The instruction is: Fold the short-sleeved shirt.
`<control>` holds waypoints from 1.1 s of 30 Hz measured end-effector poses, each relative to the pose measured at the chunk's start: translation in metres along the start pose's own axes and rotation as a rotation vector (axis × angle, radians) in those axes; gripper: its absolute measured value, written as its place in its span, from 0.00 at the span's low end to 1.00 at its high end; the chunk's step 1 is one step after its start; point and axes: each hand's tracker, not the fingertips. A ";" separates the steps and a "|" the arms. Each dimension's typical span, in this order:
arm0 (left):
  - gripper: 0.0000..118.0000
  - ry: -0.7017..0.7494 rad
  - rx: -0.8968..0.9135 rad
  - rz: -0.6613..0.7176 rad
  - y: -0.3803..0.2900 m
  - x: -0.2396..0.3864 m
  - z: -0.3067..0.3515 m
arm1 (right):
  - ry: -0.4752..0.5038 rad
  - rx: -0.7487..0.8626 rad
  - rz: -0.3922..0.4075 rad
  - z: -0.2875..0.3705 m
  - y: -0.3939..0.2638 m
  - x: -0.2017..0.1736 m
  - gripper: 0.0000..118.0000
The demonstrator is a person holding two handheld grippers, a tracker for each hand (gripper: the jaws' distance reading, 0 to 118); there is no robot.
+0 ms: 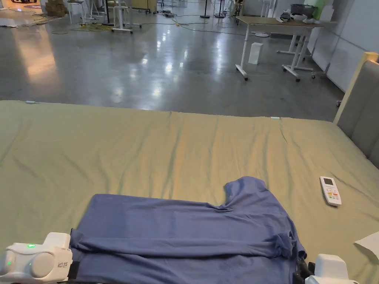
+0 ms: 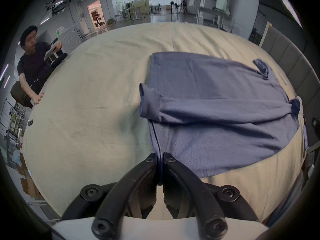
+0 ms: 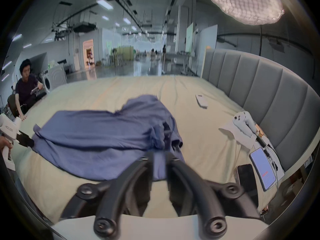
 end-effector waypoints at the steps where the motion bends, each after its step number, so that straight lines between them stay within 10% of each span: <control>1: 0.05 0.004 0.009 0.007 0.000 -0.002 -0.009 | 0.010 -0.047 0.002 -0.011 0.002 0.004 0.37; 9: 0.05 0.009 0.032 0.001 -0.004 0.004 -0.007 | 0.058 -0.293 0.068 -0.074 0.014 0.019 0.52; 12: 0.05 0.013 0.025 0.011 -0.003 0.002 -0.013 | 0.123 -0.360 0.031 -0.109 0.001 0.032 0.49; 17: 0.05 0.018 0.023 0.020 -0.012 0.015 -0.005 | 0.140 -0.340 0.022 -0.096 0.001 0.022 0.10; 33: 0.05 -0.099 0.166 0.057 0.005 -0.011 0.067 | 0.144 -0.211 0.056 -0.006 0.047 0.017 0.07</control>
